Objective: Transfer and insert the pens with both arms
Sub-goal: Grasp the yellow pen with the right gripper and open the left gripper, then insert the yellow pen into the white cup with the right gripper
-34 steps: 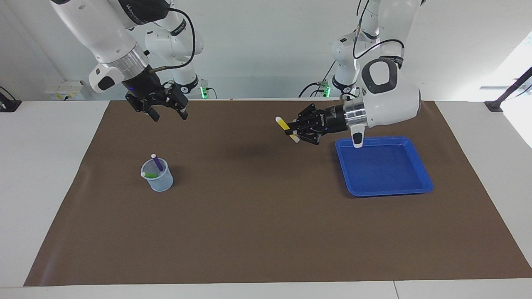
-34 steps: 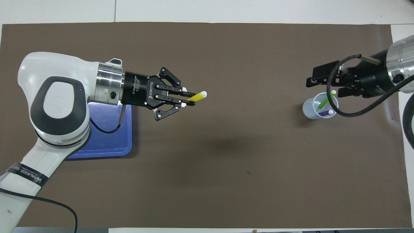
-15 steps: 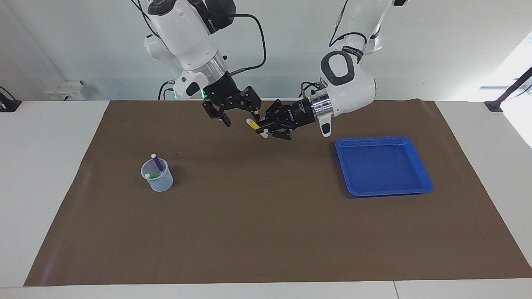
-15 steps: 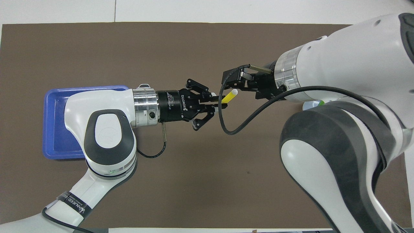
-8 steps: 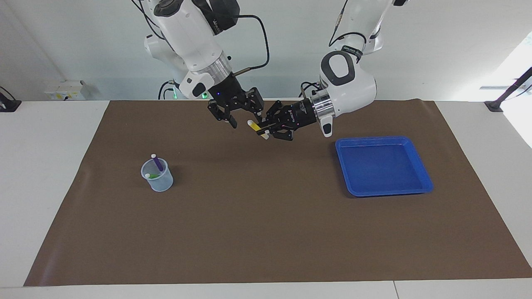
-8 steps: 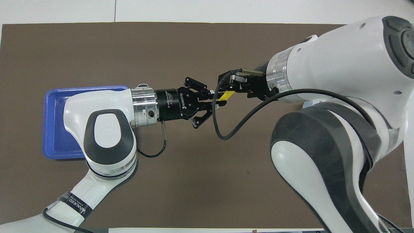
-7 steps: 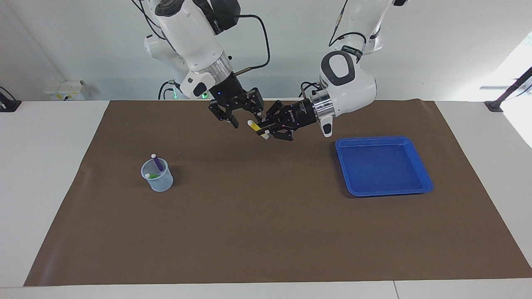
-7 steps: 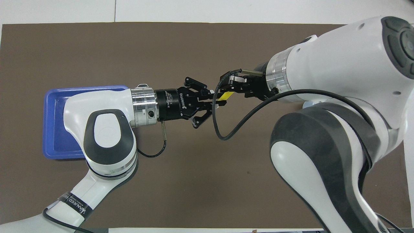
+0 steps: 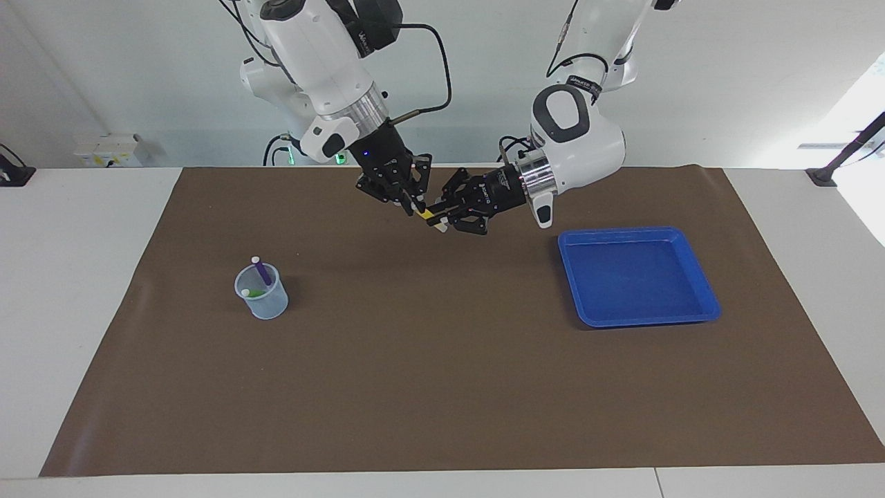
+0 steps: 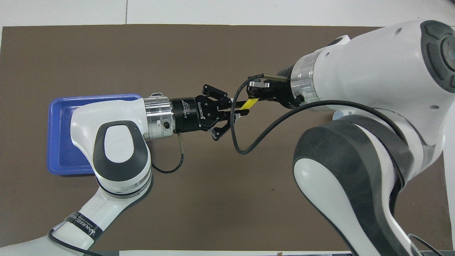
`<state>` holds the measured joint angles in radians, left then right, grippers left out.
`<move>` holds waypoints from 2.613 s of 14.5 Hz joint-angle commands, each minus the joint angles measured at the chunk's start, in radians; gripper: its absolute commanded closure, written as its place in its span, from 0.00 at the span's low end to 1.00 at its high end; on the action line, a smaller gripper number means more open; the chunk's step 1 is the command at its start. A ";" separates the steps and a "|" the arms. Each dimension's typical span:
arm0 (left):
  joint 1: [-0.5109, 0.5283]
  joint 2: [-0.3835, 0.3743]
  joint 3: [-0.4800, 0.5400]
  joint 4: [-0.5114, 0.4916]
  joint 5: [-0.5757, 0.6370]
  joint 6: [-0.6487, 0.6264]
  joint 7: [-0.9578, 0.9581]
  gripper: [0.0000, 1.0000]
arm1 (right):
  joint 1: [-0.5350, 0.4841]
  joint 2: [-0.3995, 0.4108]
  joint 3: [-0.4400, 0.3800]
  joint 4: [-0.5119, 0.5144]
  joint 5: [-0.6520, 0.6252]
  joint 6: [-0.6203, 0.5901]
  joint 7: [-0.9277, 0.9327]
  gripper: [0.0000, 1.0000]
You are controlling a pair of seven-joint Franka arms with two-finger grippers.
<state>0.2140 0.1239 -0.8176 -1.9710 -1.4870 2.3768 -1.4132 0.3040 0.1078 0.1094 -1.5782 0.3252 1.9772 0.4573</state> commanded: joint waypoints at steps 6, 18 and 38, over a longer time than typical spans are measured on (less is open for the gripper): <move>-0.025 -0.053 0.009 -0.022 -0.042 0.111 -0.036 0.00 | 0.004 0.004 -0.004 -0.006 -0.029 0.014 -0.017 1.00; -0.015 -0.059 0.017 -0.028 0.123 0.136 -0.047 0.00 | -0.304 -0.040 -0.007 -0.141 -0.293 0.015 -0.467 1.00; 0.166 0.003 0.022 0.118 1.212 -0.182 0.329 0.00 | -0.402 -0.125 -0.004 -0.572 -0.305 0.419 -0.620 1.00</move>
<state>0.3698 0.1134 -0.7937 -1.8774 -0.3046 2.2214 -1.0931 -0.0954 -0.0014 0.1002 -2.1032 0.0357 2.3465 -0.1621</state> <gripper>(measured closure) 0.000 0.828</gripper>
